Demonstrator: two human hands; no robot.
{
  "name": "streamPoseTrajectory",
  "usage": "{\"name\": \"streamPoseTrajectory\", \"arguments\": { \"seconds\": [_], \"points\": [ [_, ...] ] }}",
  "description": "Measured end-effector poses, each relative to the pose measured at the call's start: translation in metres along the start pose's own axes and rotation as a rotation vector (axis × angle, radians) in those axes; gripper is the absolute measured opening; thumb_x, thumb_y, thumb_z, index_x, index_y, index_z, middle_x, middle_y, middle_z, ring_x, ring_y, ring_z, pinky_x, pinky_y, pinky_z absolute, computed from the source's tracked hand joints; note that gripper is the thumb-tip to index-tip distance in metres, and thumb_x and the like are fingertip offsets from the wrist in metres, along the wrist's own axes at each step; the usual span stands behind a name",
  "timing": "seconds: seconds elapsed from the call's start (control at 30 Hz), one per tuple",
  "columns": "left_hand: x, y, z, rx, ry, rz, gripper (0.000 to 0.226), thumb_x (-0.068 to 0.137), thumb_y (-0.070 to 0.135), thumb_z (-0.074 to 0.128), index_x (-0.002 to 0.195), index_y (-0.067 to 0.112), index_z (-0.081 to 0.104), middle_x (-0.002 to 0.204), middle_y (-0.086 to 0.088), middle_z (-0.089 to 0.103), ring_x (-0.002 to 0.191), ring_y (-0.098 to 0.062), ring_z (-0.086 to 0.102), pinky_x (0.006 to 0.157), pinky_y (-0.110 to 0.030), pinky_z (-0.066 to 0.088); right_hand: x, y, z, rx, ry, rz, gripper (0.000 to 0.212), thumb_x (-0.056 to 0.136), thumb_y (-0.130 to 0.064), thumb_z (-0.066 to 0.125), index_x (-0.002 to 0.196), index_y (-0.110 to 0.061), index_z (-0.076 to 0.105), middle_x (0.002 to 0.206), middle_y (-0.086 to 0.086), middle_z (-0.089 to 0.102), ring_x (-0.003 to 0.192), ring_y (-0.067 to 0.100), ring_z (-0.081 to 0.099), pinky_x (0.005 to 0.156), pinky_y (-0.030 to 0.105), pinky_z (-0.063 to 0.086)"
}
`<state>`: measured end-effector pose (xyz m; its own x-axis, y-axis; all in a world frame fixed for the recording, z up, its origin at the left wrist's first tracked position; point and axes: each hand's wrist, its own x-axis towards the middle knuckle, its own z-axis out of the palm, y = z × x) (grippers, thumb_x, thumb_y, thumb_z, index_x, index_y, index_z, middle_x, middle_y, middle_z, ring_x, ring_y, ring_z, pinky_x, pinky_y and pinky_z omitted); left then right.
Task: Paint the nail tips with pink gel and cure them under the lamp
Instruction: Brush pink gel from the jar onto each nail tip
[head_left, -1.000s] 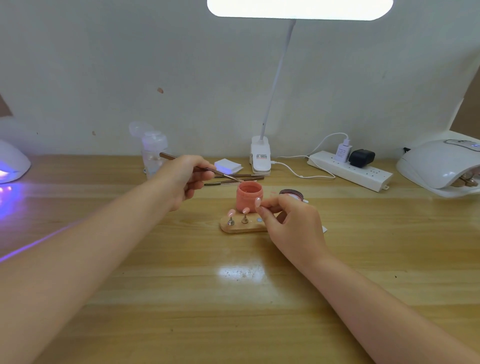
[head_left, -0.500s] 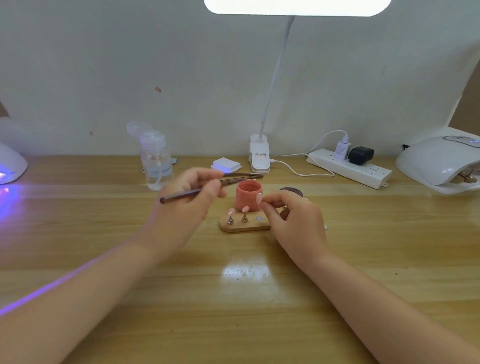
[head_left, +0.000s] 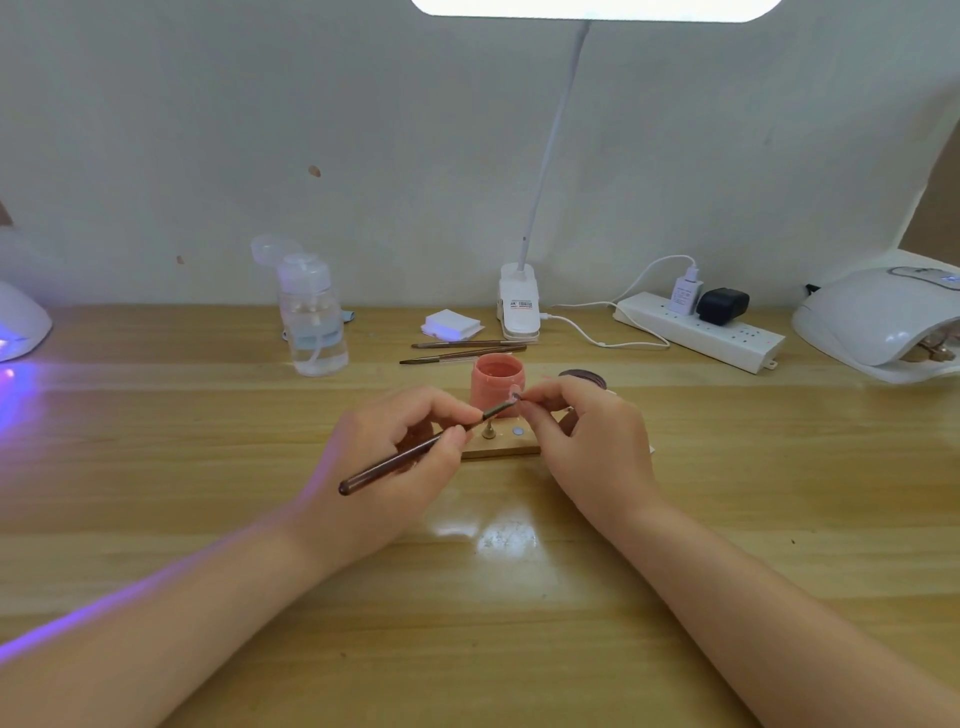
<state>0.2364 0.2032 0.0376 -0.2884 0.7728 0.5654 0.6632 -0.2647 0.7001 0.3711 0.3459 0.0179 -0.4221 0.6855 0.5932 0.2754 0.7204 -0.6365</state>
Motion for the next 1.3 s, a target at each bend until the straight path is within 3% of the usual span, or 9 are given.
{"name": "streamPoseTrajectory", "arguments": {
  "seconds": [0.07,0.2,0.27,0.4,0.6,0.77,0.9,1.1,1.3],
  "points": [
    [-0.0019,-0.0003,-0.0003,-0.020,0.014,0.004,0.014,0.083,0.028,0.056,0.087,0.032,0.068,0.081,-0.001,0.072,0.073,-0.018,0.066,0.065,-0.032,0.051,0.0002,-0.0004,0.0004,0.000,0.000,-0.003,0.003,0.086,-0.021,0.071,0.088,-0.021,0.073,0.081,-0.010,0.071,0.059,0.009,0.055,0.066,0.032,0.048],
    [-0.0006,0.0028,0.0029,0.003,0.060,0.019,0.017,0.087,0.022,0.057,0.094,0.033,0.067,0.078,0.001,0.070,0.063,-0.010,0.059,0.057,-0.013,0.044,0.0009,-0.0010,0.0008,0.008,-0.007,-0.003,0.005,0.087,-0.024,0.070,0.088,-0.021,0.074,0.082,-0.011,0.071,0.059,-0.001,0.050,0.065,0.030,0.047],
    [-0.0008,0.0026,0.0035,0.018,0.037,0.015,0.019,0.087,0.020,0.057,0.096,0.033,0.068,0.077,0.003,0.069,0.063,-0.008,0.059,0.059,-0.012,0.044,0.0004,-0.0007,0.0005,0.010,-0.012,-0.005,0.004,0.087,-0.023,0.070,0.089,-0.021,0.074,0.082,-0.010,0.071,0.059,0.001,0.051,0.066,0.030,0.048],
    [-0.0036,0.0011,0.0022,-0.009,0.014,0.014,0.014,0.084,0.026,0.056,0.088,0.030,0.069,0.080,0.000,0.071,0.072,-0.017,0.066,0.064,-0.031,0.052,-0.0001,-0.0012,0.0000,0.009,-0.007,-0.014,0.004,0.087,-0.022,0.070,0.087,-0.019,0.073,0.081,-0.010,0.071,0.058,0.006,0.053,0.065,0.032,0.048],
    [-0.0007,0.0039,0.0055,0.021,0.075,-0.008,0.019,0.086,0.020,0.057,0.096,0.032,0.069,0.078,0.005,0.070,0.066,-0.007,0.060,0.060,-0.011,0.044,-0.0002,-0.0009,0.0000,-0.008,-0.015,-0.017,0.004,0.087,-0.021,0.070,0.089,-0.020,0.073,0.081,-0.010,0.071,0.058,0.005,0.052,0.067,0.030,0.046],
    [-0.0048,0.0043,0.0038,-0.017,0.063,0.030,0.017,0.083,0.030,0.054,0.090,0.028,0.070,0.080,-0.002,0.072,0.074,-0.015,0.067,0.065,-0.029,0.051,0.0003,-0.0001,0.0002,0.029,-0.017,-0.003,0.004,0.088,-0.024,0.069,0.086,-0.021,0.072,0.079,-0.011,0.069,0.054,0.006,0.051,0.063,0.031,0.047],
    [-0.0026,0.0048,0.0063,-0.092,0.126,-0.017,0.017,0.089,0.022,0.057,0.098,0.031,0.068,0.087,0.012,0.074,0.072,0.003,0.064,0.062,-0.006,0.043,0.0001,-0.0004,0.0010,0.078,-0.033,0.008,0.003,0.087,-0.023,0.069,0.087,-0.022,0.071,0.078,-0.011,0.069,0.054,0.010,0.052,0.061,0.032,0.048],
    [-0.0007,0.0027,0.0051,-0.264,0.122,-0.056,0.019,0.085,0.010,0.051,0.088,0.014,0.069,0.076,0.003,0.073,0.066,0.002,0.063,0.062,-0.006,0.043,0.0003,-0.0009,0.0016,0.121,-0.043,0.001,0.006,0.088,-0.026,0.068,0.083,-0.027,0.070,0.072,-0.016,0.067,0.053,0.011,0.051,0.056,0.029,0.045],
    [-0.0004,0.0035,0.0073,-0.240,0.182,-0.082,0.016,0.096,0.009,0.056,0.095,0.019,0.069,0.082,0.008,0.074,0.070,0.005,0.062,0.064,-0.006,0.043,0.0003,-0.0004,0.0011,0.133,-0.050,0.025,0.005,0.088,-0.025,0.069,0.085,-0.022,0.072,0.075,-0.012,0.069,0.054,0.012,0.053,0.060,0.036,0.049]
  ]
}}
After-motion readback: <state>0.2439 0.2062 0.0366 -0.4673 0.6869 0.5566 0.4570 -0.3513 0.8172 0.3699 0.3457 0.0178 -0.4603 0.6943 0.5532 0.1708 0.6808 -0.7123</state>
